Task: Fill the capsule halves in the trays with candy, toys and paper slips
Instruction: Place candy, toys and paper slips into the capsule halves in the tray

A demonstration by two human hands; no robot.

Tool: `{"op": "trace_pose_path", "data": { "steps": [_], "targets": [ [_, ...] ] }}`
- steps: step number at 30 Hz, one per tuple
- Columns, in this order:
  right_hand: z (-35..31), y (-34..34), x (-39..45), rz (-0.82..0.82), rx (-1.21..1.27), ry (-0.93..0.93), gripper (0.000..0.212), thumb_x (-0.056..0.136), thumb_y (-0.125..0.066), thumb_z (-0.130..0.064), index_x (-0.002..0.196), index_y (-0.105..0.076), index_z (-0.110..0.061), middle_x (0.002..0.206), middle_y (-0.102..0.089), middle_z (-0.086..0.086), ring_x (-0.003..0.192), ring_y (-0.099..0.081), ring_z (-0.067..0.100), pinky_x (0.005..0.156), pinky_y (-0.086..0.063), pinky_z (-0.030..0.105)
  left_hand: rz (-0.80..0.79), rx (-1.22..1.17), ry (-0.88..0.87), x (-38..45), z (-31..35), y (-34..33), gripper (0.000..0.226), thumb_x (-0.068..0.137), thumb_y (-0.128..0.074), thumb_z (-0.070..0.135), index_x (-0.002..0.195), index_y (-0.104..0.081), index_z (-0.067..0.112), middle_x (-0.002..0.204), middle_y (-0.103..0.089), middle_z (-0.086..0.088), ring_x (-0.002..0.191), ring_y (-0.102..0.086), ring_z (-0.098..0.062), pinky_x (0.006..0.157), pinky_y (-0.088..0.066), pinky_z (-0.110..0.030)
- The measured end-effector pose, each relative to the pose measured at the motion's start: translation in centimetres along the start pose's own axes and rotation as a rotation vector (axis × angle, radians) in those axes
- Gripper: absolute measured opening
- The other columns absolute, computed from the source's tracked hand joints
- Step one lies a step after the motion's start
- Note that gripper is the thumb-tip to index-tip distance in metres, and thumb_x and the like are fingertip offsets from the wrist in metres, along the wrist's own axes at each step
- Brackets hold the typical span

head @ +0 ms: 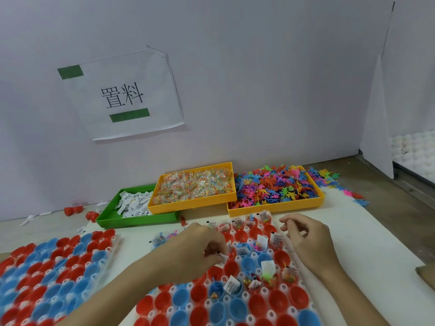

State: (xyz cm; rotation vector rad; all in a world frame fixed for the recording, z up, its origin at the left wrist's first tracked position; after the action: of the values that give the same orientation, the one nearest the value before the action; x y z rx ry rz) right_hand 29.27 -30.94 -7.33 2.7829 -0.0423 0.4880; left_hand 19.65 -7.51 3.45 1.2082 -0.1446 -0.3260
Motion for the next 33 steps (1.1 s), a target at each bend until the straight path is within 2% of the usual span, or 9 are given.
{"op": "trace_pose_path", "data": {
  "steps": [3, 7, 11, 13, 16, 19, 23, 33],
  "targets": [
    [0.0, 0.0, -0.1, -0.010, -0.007, 0.002, 0.029, 0.095, -0.058, -0.005, 0.083, -0.072, -0.028, 0.077, -0.070, -0.015, 0.077, -0.063, -0.004, 0.063, -0.047, 0.008, 0.002, -0.083, 0.067, -1.5, -0.1, -0.4, 0.008, 0.091, -0.063, 0.016, 0.088, -0.070, 0.020, 0.084, -0.067, 0.012, 0.078, -0.060, 0.000, 0.068, -0.047, -0.010],
    [0.0, 0.0, -0.2, -0.013, -0.006, 0.007, 0.028, 0.096, -0.057, -0.006, 0.085, -0.073, -0.026, 0.077, -0.070, -0.014, 0.078, -0.063, -0.005, 0.061, -0.045, 0.004, 0.056, -0.186, 0.201, -2.7, 0.2, -1.2, 0.008, 0.086, -0.065, 0.014, 0.084, -0.073, 0.014, 0.084, -0.069, 0.006, 0.077, -0.061, -0.003, 0.072, -0.054, -0.019],
    [0.0, 0.1, -0.3, -0.016, -0.008, 0.002, 0.027, 0.096, -0.057, -0.006, 0.086, -0.074, -0.025, 0.077, -0.070, -0.015, 0.077, -0.064, -0.002, 0.059, -0.046, 0.008, 0.129, -0.279, 0.302, -3.2, 0.5, -2.1, 0.024, 0.085, -0.070, 0.015, 0.069, -0.068, 0.033, 0.073, -0.066, 0.014, 0.068, -0.058, 0.004, 0.065, -0.051, -0.013],
    [0.0, 0.2, -0.3, -0.013, -0.008, -0.002, 0.027, 0.096, -0.057, -0.006, 0.086, -0.074, -0.024, 0.078, -0.070, -0.014, 0.076, -0.065, 0.003, 0.061, -0.045, 0.011, 0.132, -0.286, 0.329, -3.4, 0.4, -2.4, 0.023, 0.085, -0.071, 0.016, 0.070, -0.070, 0.033, 0.072, -0.068, 0.011, 0.064, -0.057, 0.002, 0.063, -0.051, -0.014],
    [0.1, 0.1, -0.3, -0.012, -0.004, -0.008, 0.025, 0.096, -0.056, -0.005, 0.087, -0.074, -0.021, 0.079, -0.070, -0.012, 0.078, -0.065, 0.006, 0.064, -0.045, 0.014, 0.125, -0.294, 0.333, -3.6, 0.4, -2.5, 0.017, 0.086, -0.072, 0.015, 0.078, -0.074, 0.031, 0.075, -0.071, 0.008, 0.063, -0.058, 0.002, 0.063, -0.052, -0.015],
    [0.1, 0.1, -0.3, -0.013, 0.001, -0.013, 0.025, 0.096, -0.056, -0.005, 0.088, -0.075, -0.019, 0.079, -0.071, -0.011, 0.079, -0.065, 0.007, 0.064, -0.046, 0.016, 0.137, -0.259, 0.318, -3.8, 0.4, -2.9, 0.022, 0.086, -0.072, 0.015, 0.075, -0.070, 0.034, 0.073, -0.069, 0.012, 0.067, -0.061, 0.002, 0.064, -0.052, -0.014],
    [0.1, 0.1, -0.3, -0.009, 0.005, -0.014, 0.025, 0.096, -0.056, -0.005, 0.088, -0.074, -0.020, 0.079, -0.070, -0.011, 0.079, -0.065, 0.007, 0.064, -0.046, 0.016, 0.152, -0.217, 0.297, -3.9, 0.5, -3.5, 0.017, 0.085, -0.073, 0.015, 0.077, -0.073, 0.030, 0.074, -0.071, 0.012, 0.071, -0.065, -0.004, 0.067, -0.056, -0.019],
    [0.1, 0.1, -0.3, -0.008, 0.000, -0.022, 0.025, 0.096, -0.056, -0.006, 0.088, -0.074, -0.021, 0.079, -0.070, -0.012, 0.078, -0.065, 0.007, 0.063, -0.045, 0.014, 0.170, -0.191, 0.283, -4.1, 0.7, -3.9, 0.009, 0.082, -0.077, 0.014, 0.079, -0.078, 0.023, 0.074, -0.068, 0.014, 0.073, -0.061, 0.001, 0.064, -0.051, -0.014]
  ]
}}
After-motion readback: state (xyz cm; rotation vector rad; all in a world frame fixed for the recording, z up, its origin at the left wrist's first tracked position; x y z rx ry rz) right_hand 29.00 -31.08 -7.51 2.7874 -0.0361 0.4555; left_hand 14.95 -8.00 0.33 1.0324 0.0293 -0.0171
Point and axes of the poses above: each hand's wrist, its own x-axis towards the middle knuckle, its own y-axis out of the back of the hand, z = x × y, the point moved 1 cm from there along x, towards the middle knuckle
